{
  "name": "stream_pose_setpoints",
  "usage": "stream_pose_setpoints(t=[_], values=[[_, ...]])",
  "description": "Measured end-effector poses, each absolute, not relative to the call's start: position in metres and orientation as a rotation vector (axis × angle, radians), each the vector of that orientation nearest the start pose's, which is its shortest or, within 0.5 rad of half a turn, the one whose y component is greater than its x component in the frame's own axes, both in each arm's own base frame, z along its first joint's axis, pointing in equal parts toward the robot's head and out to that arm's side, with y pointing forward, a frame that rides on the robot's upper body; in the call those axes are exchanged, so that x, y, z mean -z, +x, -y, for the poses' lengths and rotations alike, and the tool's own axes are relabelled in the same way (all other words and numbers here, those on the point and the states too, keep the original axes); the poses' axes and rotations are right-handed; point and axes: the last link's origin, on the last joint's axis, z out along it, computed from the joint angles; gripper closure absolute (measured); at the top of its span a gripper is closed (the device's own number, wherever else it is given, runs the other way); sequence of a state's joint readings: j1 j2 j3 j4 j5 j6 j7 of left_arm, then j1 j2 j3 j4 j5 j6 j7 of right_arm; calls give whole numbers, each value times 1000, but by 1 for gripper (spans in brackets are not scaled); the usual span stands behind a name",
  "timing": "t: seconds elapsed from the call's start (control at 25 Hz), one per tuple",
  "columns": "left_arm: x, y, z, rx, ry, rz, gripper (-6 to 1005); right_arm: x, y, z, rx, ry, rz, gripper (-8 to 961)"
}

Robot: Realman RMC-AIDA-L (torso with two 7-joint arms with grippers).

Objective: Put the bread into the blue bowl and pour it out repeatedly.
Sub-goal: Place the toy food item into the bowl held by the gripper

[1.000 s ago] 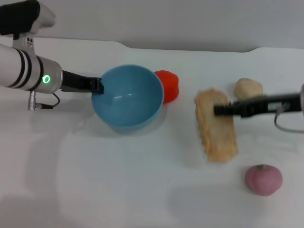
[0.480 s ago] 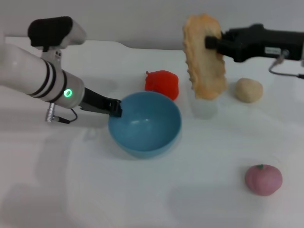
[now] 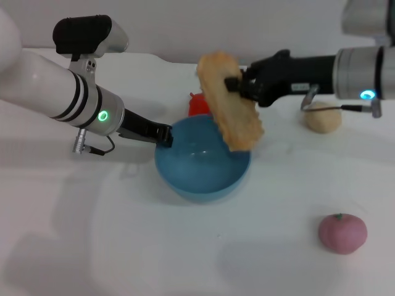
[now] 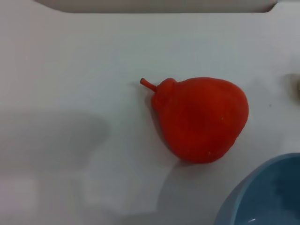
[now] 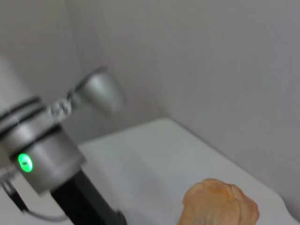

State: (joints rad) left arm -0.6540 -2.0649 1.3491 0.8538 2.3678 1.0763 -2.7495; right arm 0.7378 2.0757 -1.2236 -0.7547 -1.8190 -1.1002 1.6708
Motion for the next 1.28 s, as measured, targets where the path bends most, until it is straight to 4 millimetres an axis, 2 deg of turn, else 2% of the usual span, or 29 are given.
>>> stream_pose_setpoints(t=[0.12, 0.24, 0.8, 1.04, 1.28], values=[[47, -232, -389, -77, -2278, 1486, 962, 60, 162, -404, -376, -2764, -467, 801], [46, -230, -390, -74, -2281, 1480, 961, 63, 163, -404, -363, -2768, -470, 803], [52, -220, -392, -65, -2317, 1463, 962, 67, 150, -412, -452, -2699, -450, 817], [52, -221, -391, -56, -2311, 1479, 963, 80, 153, -404, -399, -2755, -433, 820], [52, -219, -392, -51, -2313, 1477, 963, 88, 164, -394, -347, -2777, -456, 803]])
